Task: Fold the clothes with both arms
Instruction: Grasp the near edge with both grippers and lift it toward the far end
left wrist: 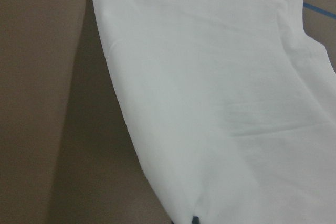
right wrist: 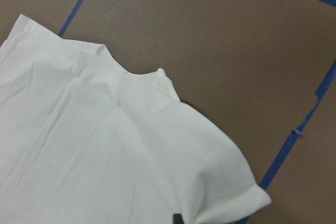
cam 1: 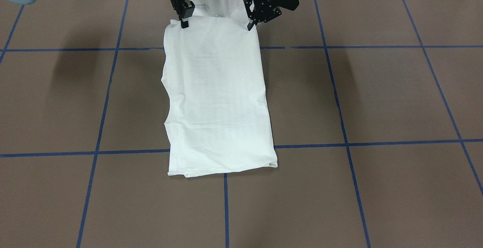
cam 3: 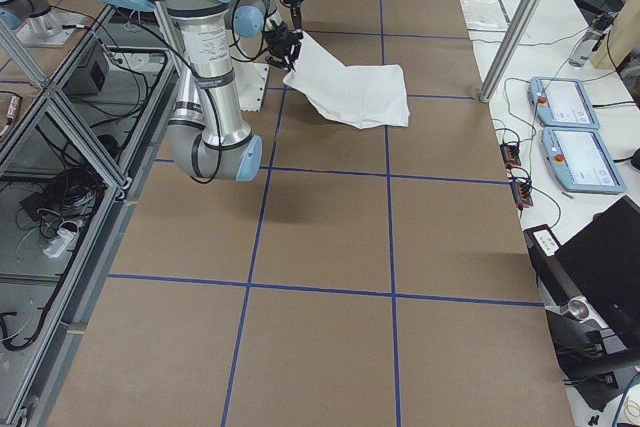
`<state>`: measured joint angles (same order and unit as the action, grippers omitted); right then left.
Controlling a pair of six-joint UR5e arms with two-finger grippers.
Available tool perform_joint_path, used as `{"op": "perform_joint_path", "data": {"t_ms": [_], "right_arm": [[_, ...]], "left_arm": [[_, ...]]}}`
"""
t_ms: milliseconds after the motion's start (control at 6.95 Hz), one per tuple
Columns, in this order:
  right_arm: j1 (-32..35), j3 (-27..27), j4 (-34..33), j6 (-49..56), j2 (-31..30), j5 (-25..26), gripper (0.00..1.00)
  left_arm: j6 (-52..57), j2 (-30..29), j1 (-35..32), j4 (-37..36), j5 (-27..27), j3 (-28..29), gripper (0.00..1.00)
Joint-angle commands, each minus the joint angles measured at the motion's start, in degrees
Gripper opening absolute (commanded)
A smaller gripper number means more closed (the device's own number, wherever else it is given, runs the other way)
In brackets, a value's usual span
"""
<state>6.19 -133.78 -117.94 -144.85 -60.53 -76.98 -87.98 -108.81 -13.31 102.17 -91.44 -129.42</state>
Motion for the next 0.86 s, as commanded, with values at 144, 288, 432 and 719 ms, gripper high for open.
{"op": "perform_joint_path", "data": {"t_ms": [144, 288, 432, 719], "right_arm": [[3.27, 0.43, -2.92, 5.59, 3.31, 0.16, 0.0], [6.52, 2.02, -2.39, 7.98, 3.66, 0.08, 0.0], [9.42, 6.73, 1.53, 10.7, 4.97, 0.07, 0.0], [14.96, 19.03, 13.72, 15.62, 5.86, -0.1, 0.0]], "left_arm": [[2.96, -6.41, -3.19, -9.53, -3.66, -2.08, 0.0], [5.78, -7.37, -6.78, -9.45, -3.66, 1.06, 0.0], [8.24, -9.99, -10.38, -9.19, -3.84, 6.4, 0.0], [11.94, -14.31, -14.62, -6.22, -3.66, 17.39, 0.0]]}}
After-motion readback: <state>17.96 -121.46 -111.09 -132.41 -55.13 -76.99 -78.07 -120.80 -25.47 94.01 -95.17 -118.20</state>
